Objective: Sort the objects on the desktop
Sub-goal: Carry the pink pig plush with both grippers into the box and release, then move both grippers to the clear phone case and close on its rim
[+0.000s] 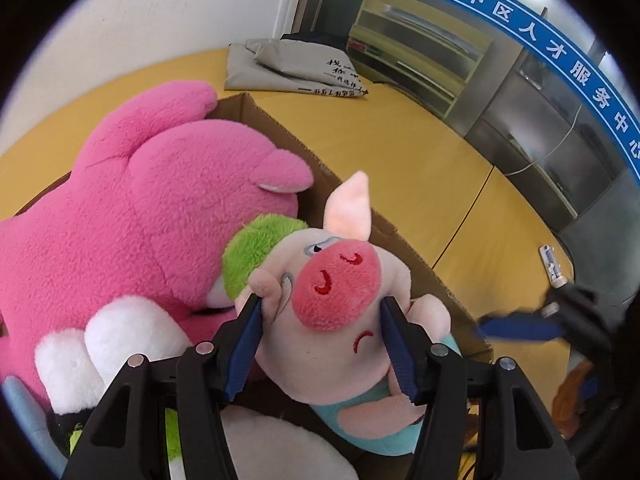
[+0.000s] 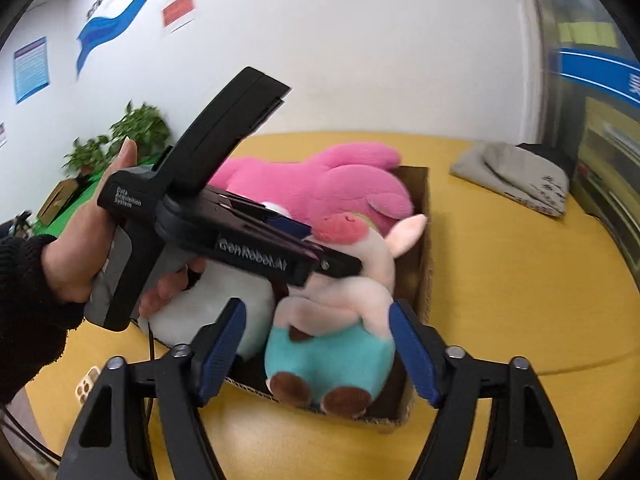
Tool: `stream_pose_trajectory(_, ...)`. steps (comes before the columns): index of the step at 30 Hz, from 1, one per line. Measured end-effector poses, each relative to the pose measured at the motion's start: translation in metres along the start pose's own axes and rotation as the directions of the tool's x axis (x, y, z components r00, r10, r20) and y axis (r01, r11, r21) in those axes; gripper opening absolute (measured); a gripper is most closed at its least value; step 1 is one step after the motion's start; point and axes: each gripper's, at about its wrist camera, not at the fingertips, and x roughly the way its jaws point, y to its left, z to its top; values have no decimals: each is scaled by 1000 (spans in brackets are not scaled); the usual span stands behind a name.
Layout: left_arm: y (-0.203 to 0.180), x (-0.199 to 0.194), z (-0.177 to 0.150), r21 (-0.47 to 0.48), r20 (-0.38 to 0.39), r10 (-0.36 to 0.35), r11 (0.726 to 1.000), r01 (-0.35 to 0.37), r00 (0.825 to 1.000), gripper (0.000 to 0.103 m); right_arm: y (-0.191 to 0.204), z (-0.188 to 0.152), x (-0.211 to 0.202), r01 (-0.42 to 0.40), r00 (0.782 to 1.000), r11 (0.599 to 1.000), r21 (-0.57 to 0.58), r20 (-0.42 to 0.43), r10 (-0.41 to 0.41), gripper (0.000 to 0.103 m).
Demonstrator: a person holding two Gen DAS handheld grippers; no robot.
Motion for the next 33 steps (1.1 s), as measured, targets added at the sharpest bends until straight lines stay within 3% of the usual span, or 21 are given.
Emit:
stream_pose_trajectory(2, 2, 3, -1, -9, -14, -2, 1000, 2, 1000, 57, 0, -3, 24, 0, 998, 1000, -7, -70, -1, 46)
stream_pose_trajectory(4, 0, 6, -3, -2, -29, 21, 1000, -21, 999, 59, -7, -9, 50, 1, 992, 1000, -3, -122, -1, 47)
stream_pose_trajectory(6, -4, 1, -2, -1, -30, 36, 999, -36, 999, 61, -11, -9, 54, -5, 992, 999, 50, -125, 11, 47)
stream_pose_trajectory(8, -11, -10, 0, -2, -34, 49, 999, -49, 998, 61, -9, -9, 56, 13, 991, 1000, 28, -130, -9, 47)
stream_pose_trajectory(11, -24, -34, -1, 17, 29, 23, 1000, -24, 999, 59, -6, -12, 54, 29, 992, 1000, 8, -125, -28, 47)
stream_pose_trajectory(14, -26, -1, -8, 57, -88, 116, 992, -111, 989, 62, -11, -14, 53, 21, 994, 999, 44, -106, -17, 47)
stream_pose_trajectory(15, -20, 6, -10, 23, -93, 91, 996, -89, 992, 64, -12, -14, 54, 25, 995, 998, 51, -103, -20, 48)
stream_pose_trajectory(18, -10, -7, -17, -74, -44, 30, 997, -33, 999, 64, -8, -10, 47, 80, 992, 997, 12, -94, -79, 50)
stream_pose_trajectory(19, -15, -21, -23, -61, -17, 52, 997, -53, 998, 60, -3, -11, 34, 86, 993, 996, -3, -80, -86, 58)
stream_pose_trajectory(20, -21, -36, -28, -44, 10, 77, 996, -77, 997, 60, 2, -13, 20, 90, 994, 996, -19, -65, -91, 76)
stream_pose_trajectory(22, -36, -79, -61, -21, 85, 47, 999, -46, 995, 60, 12, -24, -15, 55, 998, 998, -21, -5, -55, 91)
stream_pose_trajectory(24, -46, -114, -98, -22, 140, 23, 1000, -21, 990, 62, 21, -39, -49, 5, 999, 1000, -22, 45, -4, 96)
stream_pose_trajectory(26, -40, -133, -143, -67, 137, 46, 997, -37, 989, 64, 34, -57, -73, -48, 997, 998, -32, 65, 50, 99)
stream_pose_trajectory(31, -24, -181, -256, -182, 123, 103, 980, -80, 987, 64, 113, -118, -64, -125, 991, 972, -200, -81, 110, 99)
stream_pose_trajectory(33, -10, -191, -296, -254, 97, 120, 963, -92, 988, 64, 138, -130, -43, -142, 983, 976, -168, -136, 120, 98)
